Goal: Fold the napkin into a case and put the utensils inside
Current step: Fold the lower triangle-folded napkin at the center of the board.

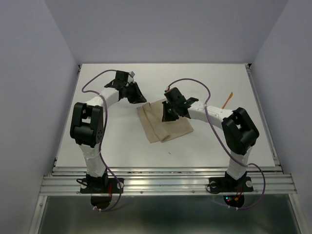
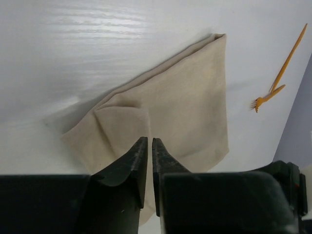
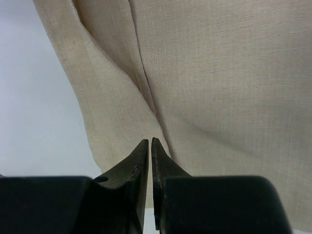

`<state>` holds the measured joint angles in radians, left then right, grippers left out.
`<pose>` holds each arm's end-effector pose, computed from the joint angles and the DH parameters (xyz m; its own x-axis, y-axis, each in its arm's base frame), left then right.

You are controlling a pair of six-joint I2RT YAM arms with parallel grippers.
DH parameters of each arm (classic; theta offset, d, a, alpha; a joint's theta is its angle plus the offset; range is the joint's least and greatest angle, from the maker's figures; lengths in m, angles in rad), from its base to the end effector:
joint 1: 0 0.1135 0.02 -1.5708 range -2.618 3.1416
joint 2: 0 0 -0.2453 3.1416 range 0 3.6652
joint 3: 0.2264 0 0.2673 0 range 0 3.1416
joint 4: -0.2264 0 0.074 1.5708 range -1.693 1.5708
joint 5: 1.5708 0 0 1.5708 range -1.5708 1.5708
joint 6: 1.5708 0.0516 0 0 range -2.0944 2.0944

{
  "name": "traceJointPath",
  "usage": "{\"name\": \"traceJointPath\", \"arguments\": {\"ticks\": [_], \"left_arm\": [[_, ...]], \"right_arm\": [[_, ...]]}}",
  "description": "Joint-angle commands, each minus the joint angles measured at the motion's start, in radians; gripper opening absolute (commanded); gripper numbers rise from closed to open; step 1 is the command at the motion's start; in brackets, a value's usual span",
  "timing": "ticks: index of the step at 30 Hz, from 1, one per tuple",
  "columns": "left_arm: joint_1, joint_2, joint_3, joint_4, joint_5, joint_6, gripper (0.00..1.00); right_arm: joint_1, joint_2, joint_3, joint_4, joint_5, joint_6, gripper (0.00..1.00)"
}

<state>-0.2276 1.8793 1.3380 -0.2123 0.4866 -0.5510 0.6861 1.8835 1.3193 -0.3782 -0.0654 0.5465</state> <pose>0.4192 -0.1219 0.1826 -0.8463 -0.2790 -0.4538 0.1040 0.7490 -0.6544 0.3239 0.2696 0.1568 -0.8787 -0.0492 -0.4748 -0.2402 0.9052 0.3507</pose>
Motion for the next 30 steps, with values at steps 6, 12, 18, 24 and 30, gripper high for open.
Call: {"name": "traceJointPath", "arguments": {"ticks": [6,12,18,24,30], "left_arm": [[-0.036,0.124,0.092,-0.036,0.020,0.003,0.16],[-0.044,0.170,0.134,-0.007,0.015,-0.015,0.18],[-0.044,0.192,0.144,0.002,0.007,-0.009,0.19],[-0.044,0.178,0.096,0.005,0.006,0.002,0.19],[-0.045,0.103,-0.022,0.013,-0.002,0.020,0.19]], "right_arm": [[0.076,-0.142,-0.097,0.082,0.024,0.081,0.15],[0.142,-0.124,-0.187,0.133,0.007,0.135,0.15],[0.153,-0.119,-0.282,0.159,0.116,0.167,0.15],[0.153,-0.122,-0.359,0.183,0.078,0.161,0.14],[0.153,-0.174,-0.431,0.209,0.026,0.133,0.13]]}}
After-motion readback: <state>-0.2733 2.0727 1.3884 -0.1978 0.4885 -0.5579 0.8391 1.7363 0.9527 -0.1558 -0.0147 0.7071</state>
